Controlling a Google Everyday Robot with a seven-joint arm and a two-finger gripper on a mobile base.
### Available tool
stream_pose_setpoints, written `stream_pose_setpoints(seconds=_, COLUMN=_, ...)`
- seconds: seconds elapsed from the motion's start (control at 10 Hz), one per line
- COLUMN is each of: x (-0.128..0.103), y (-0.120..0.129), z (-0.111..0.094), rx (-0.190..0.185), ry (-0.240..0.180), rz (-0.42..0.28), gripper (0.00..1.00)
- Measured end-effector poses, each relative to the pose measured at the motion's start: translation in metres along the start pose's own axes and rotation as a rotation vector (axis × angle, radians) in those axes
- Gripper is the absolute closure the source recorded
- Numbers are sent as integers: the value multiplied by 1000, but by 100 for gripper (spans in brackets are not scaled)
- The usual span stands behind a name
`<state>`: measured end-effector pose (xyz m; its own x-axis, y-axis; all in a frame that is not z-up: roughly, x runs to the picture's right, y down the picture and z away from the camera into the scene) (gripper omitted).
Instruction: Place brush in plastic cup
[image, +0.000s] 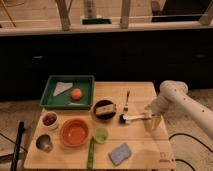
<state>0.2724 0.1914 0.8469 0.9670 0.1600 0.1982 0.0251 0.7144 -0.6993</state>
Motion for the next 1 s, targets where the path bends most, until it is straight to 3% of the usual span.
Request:
stream_pose_setpoints(seconds=0.4, x=-12, y=1, z=10, rx=-3, ry=-2, rz=-58, gripper=23)
stream_pose_setpoints(seconds=1.0, x=-23, y=-3, z=26, rx=-24, ry=-44, rz=-115, gripper=82)
